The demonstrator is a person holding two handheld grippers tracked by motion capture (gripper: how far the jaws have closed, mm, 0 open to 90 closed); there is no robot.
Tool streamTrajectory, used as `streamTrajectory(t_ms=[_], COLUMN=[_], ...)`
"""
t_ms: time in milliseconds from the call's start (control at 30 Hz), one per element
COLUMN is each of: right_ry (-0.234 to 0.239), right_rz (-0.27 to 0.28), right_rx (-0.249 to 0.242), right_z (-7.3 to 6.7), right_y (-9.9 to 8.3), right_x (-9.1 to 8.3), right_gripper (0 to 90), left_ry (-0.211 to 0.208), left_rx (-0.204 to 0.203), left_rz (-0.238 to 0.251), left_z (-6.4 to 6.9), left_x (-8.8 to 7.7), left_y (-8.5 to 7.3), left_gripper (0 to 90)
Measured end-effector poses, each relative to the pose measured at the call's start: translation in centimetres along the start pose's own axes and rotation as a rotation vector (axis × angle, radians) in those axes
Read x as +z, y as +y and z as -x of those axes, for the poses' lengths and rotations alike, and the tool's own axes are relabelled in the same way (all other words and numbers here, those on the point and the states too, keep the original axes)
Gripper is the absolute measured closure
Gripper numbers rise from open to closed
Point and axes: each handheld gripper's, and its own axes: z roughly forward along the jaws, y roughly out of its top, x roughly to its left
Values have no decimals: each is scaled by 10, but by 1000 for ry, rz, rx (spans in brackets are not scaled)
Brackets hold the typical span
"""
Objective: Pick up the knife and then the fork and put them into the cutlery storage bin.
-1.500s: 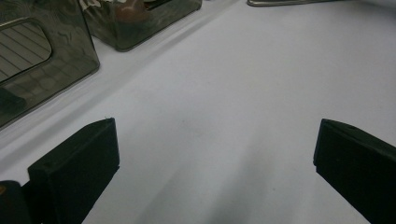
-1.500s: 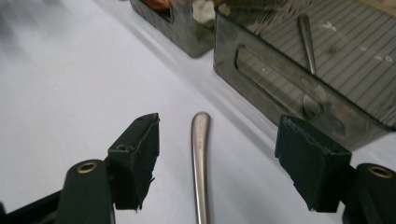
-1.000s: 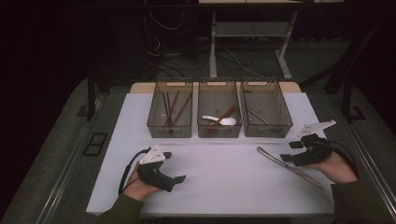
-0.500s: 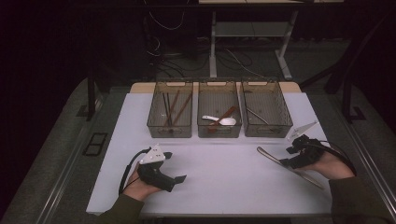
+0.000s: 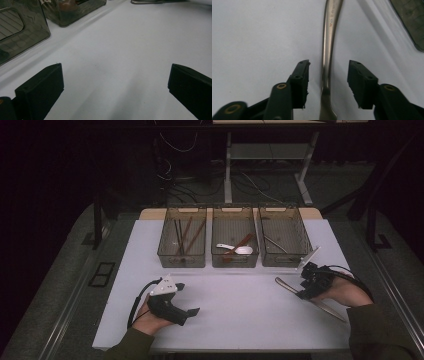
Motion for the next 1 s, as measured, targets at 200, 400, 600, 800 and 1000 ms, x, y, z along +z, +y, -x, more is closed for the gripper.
streamTrajectory(t_ms=[200, 400, 600, 800, 1000], right_ry=[14, 16, 22, 29, 17], right_rz=[-56, -95, -138, -188, -221], right_rx=[-25, -36, -46, -31, -29], right_z=[1, 3, 3, 4, 4], right_y=[3, 6, 12, 18, 23], right_x=[6, 11, 16, 18, 19], right_gripper=[639, 691, 737, 742, 780], left_ry=[-1, -2, -3, -5, -5], left_rx=[0, 0, 0, 2, 3], left_rz=[0, -2, -2, -5, -6], left_z=[0, 0, 0, 0, 0], left_x=[0, 0, 1, 1, 1], left_y=[0, 0, 0, 0, 0], left_gripper=[0, 0, 0, 0, 0])
